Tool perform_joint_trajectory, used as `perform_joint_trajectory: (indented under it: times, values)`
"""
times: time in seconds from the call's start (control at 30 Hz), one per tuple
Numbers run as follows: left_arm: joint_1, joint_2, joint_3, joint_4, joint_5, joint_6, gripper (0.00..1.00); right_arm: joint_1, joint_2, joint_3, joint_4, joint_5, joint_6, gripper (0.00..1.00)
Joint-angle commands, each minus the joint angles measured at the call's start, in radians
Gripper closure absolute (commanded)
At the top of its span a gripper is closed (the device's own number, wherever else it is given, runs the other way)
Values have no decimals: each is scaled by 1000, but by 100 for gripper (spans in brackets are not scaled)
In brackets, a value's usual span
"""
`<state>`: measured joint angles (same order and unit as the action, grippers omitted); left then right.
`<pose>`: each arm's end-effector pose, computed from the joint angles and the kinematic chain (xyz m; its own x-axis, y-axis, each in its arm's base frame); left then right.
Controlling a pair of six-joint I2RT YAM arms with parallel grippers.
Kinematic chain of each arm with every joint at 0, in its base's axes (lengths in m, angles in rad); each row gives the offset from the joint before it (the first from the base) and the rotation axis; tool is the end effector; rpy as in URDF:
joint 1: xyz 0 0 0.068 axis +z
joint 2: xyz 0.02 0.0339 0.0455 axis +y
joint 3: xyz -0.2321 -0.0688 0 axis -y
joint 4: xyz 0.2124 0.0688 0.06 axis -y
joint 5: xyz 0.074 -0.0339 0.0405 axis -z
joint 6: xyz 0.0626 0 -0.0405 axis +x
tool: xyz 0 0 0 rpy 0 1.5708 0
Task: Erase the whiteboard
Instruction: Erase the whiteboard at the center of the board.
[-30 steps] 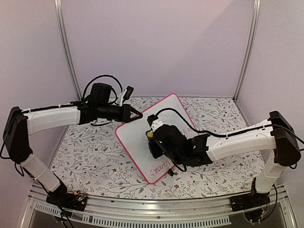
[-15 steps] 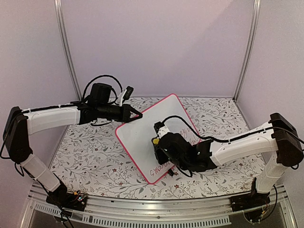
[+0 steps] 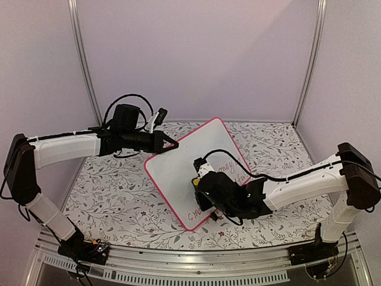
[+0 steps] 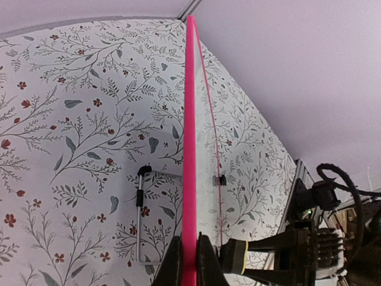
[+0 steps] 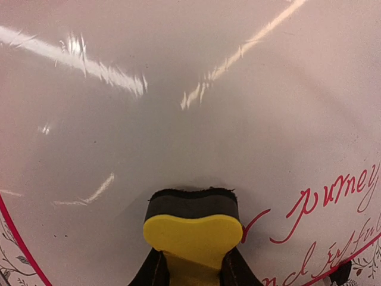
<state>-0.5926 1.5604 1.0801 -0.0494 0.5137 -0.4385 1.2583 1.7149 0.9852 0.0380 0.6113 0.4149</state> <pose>0.2686 -0.2180 0.2357 -0.7353 0.0493 -0.6759 0.5809 0.5595 -0.5912 0.1412 0.3202 0.1664 -0.4388 -0.2844 -0.8524 -0.5097 0.8600 -0.0246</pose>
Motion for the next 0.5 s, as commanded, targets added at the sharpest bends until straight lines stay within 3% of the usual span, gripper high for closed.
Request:
perform_joint_trajectory:
  times: [0.0, 0.47]
  values:
    - [-10, 45, -22, -70, -61, 79, 100, 17, 43, 71, 25, -47, -81, 75]
    - [-9, 47, -22, -70, -56, 77, 100, 90, 126, 220, 44, -63, -184, 75]
